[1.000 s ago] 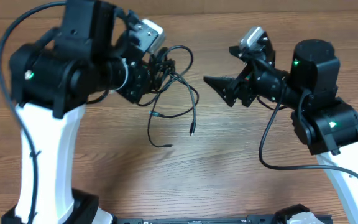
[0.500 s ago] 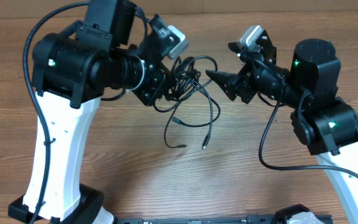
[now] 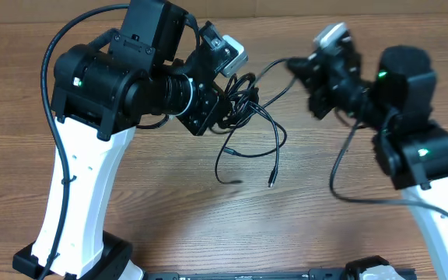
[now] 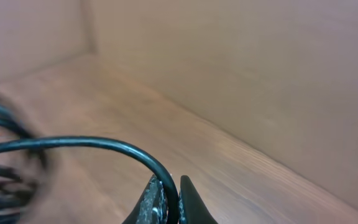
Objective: Untangle cables
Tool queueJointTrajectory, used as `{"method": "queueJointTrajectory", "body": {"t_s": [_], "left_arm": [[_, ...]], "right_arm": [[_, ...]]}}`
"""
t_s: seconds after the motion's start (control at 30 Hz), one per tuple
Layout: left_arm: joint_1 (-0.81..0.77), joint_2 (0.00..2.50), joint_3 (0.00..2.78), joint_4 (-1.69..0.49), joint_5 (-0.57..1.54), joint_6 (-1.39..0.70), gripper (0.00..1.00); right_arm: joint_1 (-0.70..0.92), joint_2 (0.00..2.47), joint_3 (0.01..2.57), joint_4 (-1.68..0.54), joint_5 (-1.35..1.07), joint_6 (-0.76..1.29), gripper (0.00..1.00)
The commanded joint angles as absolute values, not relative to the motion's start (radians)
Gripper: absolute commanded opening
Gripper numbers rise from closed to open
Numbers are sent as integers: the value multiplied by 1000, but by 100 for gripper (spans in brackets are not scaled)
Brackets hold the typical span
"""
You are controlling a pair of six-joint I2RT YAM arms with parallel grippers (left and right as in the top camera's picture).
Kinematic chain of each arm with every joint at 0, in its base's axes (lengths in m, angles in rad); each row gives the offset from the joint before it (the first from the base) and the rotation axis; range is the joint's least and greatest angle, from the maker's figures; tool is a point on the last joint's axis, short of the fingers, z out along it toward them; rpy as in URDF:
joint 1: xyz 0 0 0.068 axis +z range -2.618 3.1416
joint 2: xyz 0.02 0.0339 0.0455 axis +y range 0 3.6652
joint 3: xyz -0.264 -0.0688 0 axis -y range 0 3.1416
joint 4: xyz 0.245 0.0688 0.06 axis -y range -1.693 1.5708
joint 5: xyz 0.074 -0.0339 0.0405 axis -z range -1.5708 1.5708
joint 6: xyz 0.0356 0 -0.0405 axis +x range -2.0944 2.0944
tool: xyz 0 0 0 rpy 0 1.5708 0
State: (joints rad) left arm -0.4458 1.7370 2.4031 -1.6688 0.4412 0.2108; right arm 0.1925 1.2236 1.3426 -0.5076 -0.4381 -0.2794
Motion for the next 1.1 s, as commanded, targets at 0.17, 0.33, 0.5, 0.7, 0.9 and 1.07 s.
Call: {"method": "queueJointTrajectory", "body": {"t_s": [0.17,0.33,0.5,0.7,0.9,1.07], "left_arm": [[-451,1584,2405,-1689,418,147,4],[-451,1537,2405,-1689,332,93,4],[-451,1511,2405,-1689,254,70,4],[-451,1534,2405,-1666,254,86,4],[-451,1643,2405,-1621,255,127,22],[-451,1744,2405,-1625,223,128,100]], "right_arm": [[-162,1274,1349,-450,-396,-138,4],[-258,1275,1349,-419,-412,-126,4],[-332,1280,1349,-401,-476,-63,4],[-226,1280,1349,-395,-607,-59,4],[-1,1280,1349,-447,-510,-59,24],[81,1280,1349,-517,-408,-84,100]]}}
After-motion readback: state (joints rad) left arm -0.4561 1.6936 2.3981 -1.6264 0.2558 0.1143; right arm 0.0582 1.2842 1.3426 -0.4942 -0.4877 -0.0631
